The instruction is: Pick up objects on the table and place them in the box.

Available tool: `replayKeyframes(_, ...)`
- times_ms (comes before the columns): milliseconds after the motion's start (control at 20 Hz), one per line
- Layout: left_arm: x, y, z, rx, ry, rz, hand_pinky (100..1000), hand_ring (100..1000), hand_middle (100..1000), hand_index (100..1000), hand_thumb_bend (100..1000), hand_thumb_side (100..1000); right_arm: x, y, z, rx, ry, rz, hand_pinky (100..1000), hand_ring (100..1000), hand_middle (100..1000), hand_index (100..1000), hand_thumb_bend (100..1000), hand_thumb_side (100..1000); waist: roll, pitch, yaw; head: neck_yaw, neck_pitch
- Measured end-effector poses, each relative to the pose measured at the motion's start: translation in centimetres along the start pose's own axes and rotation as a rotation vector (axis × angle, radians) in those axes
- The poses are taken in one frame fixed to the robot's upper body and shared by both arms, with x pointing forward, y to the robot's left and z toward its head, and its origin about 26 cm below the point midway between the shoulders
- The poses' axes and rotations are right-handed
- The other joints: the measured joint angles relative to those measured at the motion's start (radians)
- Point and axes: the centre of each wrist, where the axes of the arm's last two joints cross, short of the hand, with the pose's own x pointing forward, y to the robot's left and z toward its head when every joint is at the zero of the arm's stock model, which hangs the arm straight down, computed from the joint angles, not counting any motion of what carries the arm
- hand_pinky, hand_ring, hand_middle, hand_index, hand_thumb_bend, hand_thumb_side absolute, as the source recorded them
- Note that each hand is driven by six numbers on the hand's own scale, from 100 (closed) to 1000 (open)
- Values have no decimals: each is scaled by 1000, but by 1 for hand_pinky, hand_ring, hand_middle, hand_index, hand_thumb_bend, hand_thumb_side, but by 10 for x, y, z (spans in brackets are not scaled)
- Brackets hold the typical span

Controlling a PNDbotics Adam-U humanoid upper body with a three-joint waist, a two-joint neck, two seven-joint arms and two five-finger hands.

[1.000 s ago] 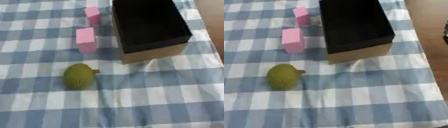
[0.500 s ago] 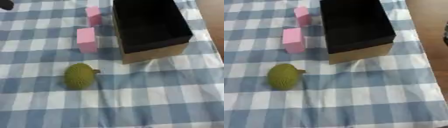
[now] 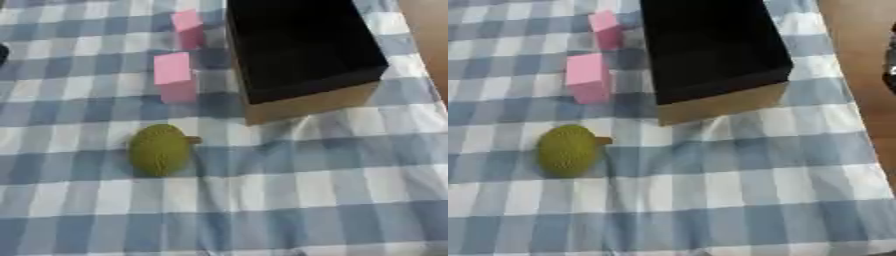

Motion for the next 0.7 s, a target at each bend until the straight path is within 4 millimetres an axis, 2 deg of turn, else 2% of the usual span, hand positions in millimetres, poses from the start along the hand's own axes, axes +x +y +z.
replayKeyframes(100, -7, 1, -10, -12, 4, -12, 875, 836, 798, 929, 139, 655, 0, 0, 0, 0, 2, -1, 903, 907, 472, 907, 100, 361, 4, -4, 3, -2, 0)
replayKeyframes(200, -13, 3, -20, -20, 11, -22, 889, 849, 812, 938, 158, 695, 0, 0, 1, 1, 5, -1, 903, 907, 473, 907, 100, 359, 5, -6, 6, -3, 4)
replayKeyframes(400, -24, 2, -43, -73, 33, -28, 914, 869, 831, 945, 193, 689, 0, -2, 1, 6, 8, 0, 903, 909, 471, 907, 100, 365, 5, -6, 7, -4, 8)
replayKeyframes(450, -27, 0, -48, -92, 38, -28, 927, 879, 839, 946, 225, 663, 0, -2, 1, 6, 9, 0, 904, 910, 471, 908, 100, 370, 5, -6, 8, -4, 8)
replayKeyframes(700, -42, -9, -67, -173, 86, -24, 953, 898, 849, 937, 339, 664, 0, -2, 1, 6, 12, 1, 904, 912, 471, 908, 100, 377, 8, -6, 11, -3, 9)
